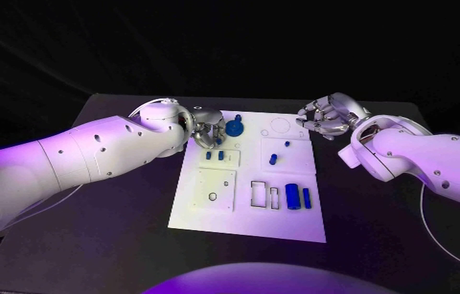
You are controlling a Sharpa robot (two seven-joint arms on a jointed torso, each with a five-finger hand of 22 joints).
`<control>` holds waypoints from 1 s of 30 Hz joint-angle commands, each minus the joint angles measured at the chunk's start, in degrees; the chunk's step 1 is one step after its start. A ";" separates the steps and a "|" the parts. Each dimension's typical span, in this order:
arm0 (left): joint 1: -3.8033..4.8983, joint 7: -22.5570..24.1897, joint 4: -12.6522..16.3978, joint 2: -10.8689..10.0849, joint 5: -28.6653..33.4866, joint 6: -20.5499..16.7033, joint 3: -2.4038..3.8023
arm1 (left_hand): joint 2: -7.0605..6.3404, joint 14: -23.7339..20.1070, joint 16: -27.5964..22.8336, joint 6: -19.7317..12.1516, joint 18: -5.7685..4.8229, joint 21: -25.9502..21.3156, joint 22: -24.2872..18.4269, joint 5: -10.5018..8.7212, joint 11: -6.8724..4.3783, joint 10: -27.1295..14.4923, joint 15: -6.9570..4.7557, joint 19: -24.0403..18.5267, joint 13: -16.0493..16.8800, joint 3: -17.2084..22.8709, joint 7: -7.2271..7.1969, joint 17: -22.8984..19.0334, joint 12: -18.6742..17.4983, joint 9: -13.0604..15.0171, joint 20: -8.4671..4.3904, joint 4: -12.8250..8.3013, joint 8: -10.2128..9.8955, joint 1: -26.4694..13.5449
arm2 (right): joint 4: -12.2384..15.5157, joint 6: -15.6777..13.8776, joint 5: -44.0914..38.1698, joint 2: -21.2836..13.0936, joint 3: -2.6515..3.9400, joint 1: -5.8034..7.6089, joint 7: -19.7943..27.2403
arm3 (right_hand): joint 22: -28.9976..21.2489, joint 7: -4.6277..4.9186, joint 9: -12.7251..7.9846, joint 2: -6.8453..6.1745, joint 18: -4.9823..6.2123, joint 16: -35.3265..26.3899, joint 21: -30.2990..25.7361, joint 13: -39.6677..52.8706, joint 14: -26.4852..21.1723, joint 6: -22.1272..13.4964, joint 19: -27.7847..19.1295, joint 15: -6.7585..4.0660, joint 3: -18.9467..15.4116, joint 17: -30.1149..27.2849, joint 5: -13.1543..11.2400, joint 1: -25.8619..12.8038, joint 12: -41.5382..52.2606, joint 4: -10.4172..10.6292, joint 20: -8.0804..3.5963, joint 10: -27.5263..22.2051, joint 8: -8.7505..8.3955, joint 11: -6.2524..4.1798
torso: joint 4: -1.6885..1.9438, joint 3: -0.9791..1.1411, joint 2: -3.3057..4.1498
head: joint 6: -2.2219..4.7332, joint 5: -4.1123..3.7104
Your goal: Assemble the parts on the task board
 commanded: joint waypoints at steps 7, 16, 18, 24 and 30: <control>-0.14 -0.40 0.13 0.06 0.35 1.27 -0.06 | -0.09 -0.46 -0.23 -0.96 -0.42 0.18 6.70 0.80 0.27 -0.26 0.14 -0.17 -0.05 -0.57 0.06 -0.39 -0.75 -0.24 0.18 0.37 -0.93 -1.07 | -0.30 -0.04 -0.03 0.11 0.01 -0.14 0.94 | -0.04 -0.10 0.10 -0.26 1.18 -0.32 -0.30 0.03 2.22 -0.38 -0.30 -0.36 0.30 1.88 0.35 -0.13 -0.23 -0.10 -0.17 0.24 0.35 0.01 | 0.04 0.04 0.03 | 0.10 0.23; -0.19 -0.65 0.17 -0.03 0.38 1.15 -0.06 | -0.16 -0.45 -0.18 -1.03 -0.43 0.27 6.72 1.01 0.29 -0.25 0.16 -0.12 -0.05 -0.66 0.09 -0.32 -0.86 -0.26 0.20 0.48 -1.06 -1.23 | -0.39 -0.10 -0.22 0.15 0.01 -0.15 0.96 | -0.04 -0.10 0.10 -0.26 1.18 -0.32 -0.30 0.03 2.22 -0.38 -0.30 -0.36 0.30 1.88 0.35 -0.13 -0.23 -0.10 -0.17 0.24 0.35 0.01 | -0.11 0.06 0.07 | 0.23 0.34; -0.20 -0.70 0.20 -0.06 0.38 1.10 -0.06 | -0.16 -0.45 -0.18 -1.03 -0.43 0.27 6.72 1.01 0.29 -0.25 0.16 -0.12 -0.05 -0.66 0.09 -0.32 -0.86 -0.26 0.20 0.48 -1.06 -1.23 | -0.40 -0.10 -0.25 0.15 0.01 -0.15 0.95 | -0.04 -0.10 0.10 -0.26 1.18 -0.32 -0.30 0.03 2.22 -0.38 -0.30 -0.36 0.30 1.88 0.35 -0.13 -0.23 -0.10 -0.17 0.24 0.35 0.01 | -0.10 0.05 0.08 | 0.24 0.32; -0.25 -0.72 0.45 -0.22 0.38 0.44 -0.06 | -0.42 -0.51 -0.18 -1.05 -0.43 0.27 6.72 1.32 0.47 -0.86 0.25 -0.10 -0.13 -0.81 -0.15 -0.48 -1.38 -0.28 0.27 0.47 -1.27 -1.28 | -0.45 -0.10 -0.29 0.13 0.01 -0.17 0.92 | -0.04 -0.10 0.10 -0.26 1.18 -0.32 -0.30 0.03 2.22 -0.38 -0.30 -0.36 0.30 1.88 0.35 -0.13 -0.23 -0.10 -0.17 0.24 0.35 0.01 | -0.02 0.02 0.08 | 0.30 0.28; -0.30 -0.65 0.61 -0.35 0.38 -0.48 -0.05 | -0.65 -0.72 -0.28 -0.98 -0.44 0.00 6.65 1.37 1.02 -2.37 0.69 -0.22 -0.19 -1.09 -0.32 -0.95 -2.07 -0.29 0.55 0.56 -1.57 -1.43 | -0.51 -0.11 -0.30 0.14 0.01 -0.19 0.91 | -0.04 -0.10 0.10 -0.26 1.18 -0.32 -0.30 0.03 2.22 -0.38 -0.30 -0.36 0.30 1.88 0.35 -0.13 -0.23 -0.10 -0.17 0.24 0.35 0.01 | 0.01 0.01 0.06 | 0.34 0.28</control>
